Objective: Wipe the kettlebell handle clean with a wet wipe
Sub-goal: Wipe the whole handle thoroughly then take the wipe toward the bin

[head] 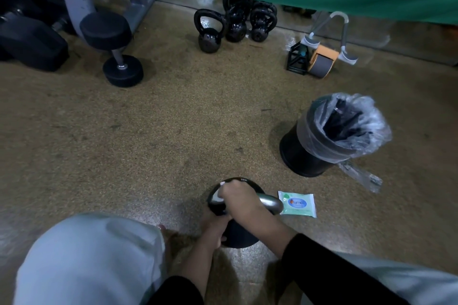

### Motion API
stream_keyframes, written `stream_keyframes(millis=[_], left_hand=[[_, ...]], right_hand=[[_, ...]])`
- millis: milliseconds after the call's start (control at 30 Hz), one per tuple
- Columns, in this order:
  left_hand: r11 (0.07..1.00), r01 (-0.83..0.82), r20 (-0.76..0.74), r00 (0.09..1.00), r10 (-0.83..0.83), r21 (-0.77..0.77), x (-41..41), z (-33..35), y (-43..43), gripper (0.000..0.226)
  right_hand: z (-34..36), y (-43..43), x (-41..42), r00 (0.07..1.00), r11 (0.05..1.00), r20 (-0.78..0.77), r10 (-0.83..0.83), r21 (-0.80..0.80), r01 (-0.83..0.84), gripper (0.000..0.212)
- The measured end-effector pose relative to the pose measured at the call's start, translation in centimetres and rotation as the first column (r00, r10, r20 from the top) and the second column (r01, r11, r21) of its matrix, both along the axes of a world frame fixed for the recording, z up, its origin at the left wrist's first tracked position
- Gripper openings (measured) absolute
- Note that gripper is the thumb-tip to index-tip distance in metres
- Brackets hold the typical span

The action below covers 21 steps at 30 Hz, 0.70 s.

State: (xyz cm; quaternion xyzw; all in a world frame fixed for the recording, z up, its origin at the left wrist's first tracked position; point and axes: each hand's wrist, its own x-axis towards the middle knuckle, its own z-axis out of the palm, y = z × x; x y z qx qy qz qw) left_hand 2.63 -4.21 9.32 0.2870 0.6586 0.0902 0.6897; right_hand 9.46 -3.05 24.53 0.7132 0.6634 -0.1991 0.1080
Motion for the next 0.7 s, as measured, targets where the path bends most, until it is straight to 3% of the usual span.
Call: stream_keyframes(millis=[167, 267, 367, 433, 500, 567, 600, 633, 667, 700], left_hand=[[1.000, 0.020, 0.009, 1.000, -0.020, 0.010, -0.4, -0.2, 0.1, 0.046], [1.000, 0.022, 0.086, 0.996, -0.022, 0.010, -0.4, -1.3, -0.1, 0.023], [0.999, 0.036, 0.045, 0.998, -0.036, 0.013, -0.1, -2.4, -0.2, 0.023], [1.000, 0.015, 0.039, 0.999, -0.016, 0.011, -0.1, -2.4, -0.1, 0.031], [0.994, 0.025, -0.025, 0.999, -0.023, 0.103, 0.5, -1.4, -0.7, 0.027], [0.964, 0.075, 0.011, 0.997, -0.081, 0.254, 0.5, 0.3, -0.5, 0.027], [0.904, 0.242, -0.165, 0.967, -0.195, 0.352, -0.1, 1.5, -0.2, 0.033], [0.934, 0.136, -0.123, 0.987, -0.101, 0.329, -0.1, 2.8, 0.5, 0.039], [0.990, -0.046, 0.240, 0.971, 0.012, 0.133, 0.0, 1.8, 0.1, 0.040], [0.999, 0.008, 0.232, 0.972, -0.020, 0.051, 0.8, 0.7, -0.6, 0.039]], right_hand=[[-0.5, -0.6, -1.2, 0.997, 0.997, 0.069, -0.018, 0.071, 0.013, 0.024], [-1.3, -1.9, -2.4, 0.993, 0.972, 0.087, 0.084, 0.213, -0.101, 0.019], [-2.1, -3.7, -1.9, 0.990, 0.950, 0.048, 0.129, 0.280, -0.138, 0.004], [-2.3, -4.1, -1.6, 0.995, 0.945, 0.016, 0.096, 0.312, -0.096, 0.017], [-2.9, -3.7, -1.9, 0.996, 0.945, 0.037, 0.077, 0.317, -0.085, 0.016], [-3.6, -3.4, -2.5, 0.994, 0.947, 0.027, 0.106, 0.302, -0.109, 0.020], [-3.9, -3.5, -2.6, 0.987, 0.945, 0.026, 0.156, 0.285, -0.157, 0.017], [-4.5, -3.7, -2.5, 0.976, 0.941, 0.029, 0.216, 0.258, -0.216, 0.017], [-4.4, -4.1, -2.1, 0.967, 0.945, 0.029, 0.252, 0.210, -0.252, 0.026], [-4.6, -4.5, -1.6, 0.961, 0.937, 0.013, 0.277, 0.217, -0.273, 0.035]])
